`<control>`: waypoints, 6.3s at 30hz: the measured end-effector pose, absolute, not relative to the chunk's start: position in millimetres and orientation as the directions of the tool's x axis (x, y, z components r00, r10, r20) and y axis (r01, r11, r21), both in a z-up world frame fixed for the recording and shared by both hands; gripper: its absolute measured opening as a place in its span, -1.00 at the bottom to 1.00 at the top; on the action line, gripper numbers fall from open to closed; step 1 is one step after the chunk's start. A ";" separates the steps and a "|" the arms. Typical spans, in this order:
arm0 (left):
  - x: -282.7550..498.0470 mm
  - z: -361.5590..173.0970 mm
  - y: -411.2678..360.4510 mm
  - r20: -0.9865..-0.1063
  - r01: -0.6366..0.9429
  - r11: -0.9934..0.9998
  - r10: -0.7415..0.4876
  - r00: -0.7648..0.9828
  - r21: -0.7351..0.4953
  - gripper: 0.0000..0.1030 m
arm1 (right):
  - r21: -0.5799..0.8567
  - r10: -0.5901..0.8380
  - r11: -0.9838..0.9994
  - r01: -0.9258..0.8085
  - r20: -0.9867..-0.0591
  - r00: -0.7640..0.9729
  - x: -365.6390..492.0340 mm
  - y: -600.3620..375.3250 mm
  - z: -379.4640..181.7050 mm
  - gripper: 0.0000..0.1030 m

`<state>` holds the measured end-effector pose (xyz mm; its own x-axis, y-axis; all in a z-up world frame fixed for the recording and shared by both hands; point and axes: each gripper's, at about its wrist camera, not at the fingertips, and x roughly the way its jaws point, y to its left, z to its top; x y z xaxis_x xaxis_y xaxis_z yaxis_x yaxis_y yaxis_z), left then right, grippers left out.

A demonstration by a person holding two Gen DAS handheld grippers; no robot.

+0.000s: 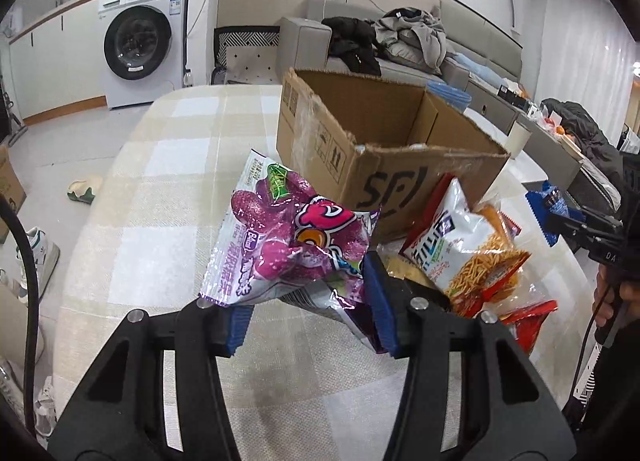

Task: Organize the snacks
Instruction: 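Lift the purple bag with the left tool while the right tool lifts the blue pack, then carry both held bags over the cardboard box with both tools, then drop the purple bag and blue pack into the box, opening both tools, then grasp the clear cracker pack with the left tool while the right tool grasps the red Oreo pack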

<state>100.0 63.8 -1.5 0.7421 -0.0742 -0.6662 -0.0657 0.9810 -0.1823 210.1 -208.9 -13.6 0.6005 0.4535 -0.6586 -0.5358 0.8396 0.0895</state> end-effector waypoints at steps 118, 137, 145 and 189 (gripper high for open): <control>206.4 76.2 20.8 -0.641 0.010 0.988 -0.106 0.760 -0.152 0.98 | 0.192 0.561 0.811 -0.553 -0.525 0.640 245.6 -171.5 52.4 0.99; 123.3 41.0 26.2 -0.672 -0.005 0.995 -0.060 0.739 -0.095 0.98 | 0.203 0.533 0.824 -0.529 -0.594 0.602 205.9 -189.8 6.9 0.99; 123.7 31.7 29.7 -0.679 -0.004 0.997 -0.051 0.732 -0.078 0.98 | 0.192 0.520 0.832 -0.520 -0.598 0.610 204.2 -193.4 12.3 0.99; 171.6 -37.8 -21.3 -0.821 0.157 0.988 -0.098 0.562 -0.010 0.98 | 0.059 0.333 0.879 -0.472 -0.785 0.523 240.0 -175.5 -52.6 0.99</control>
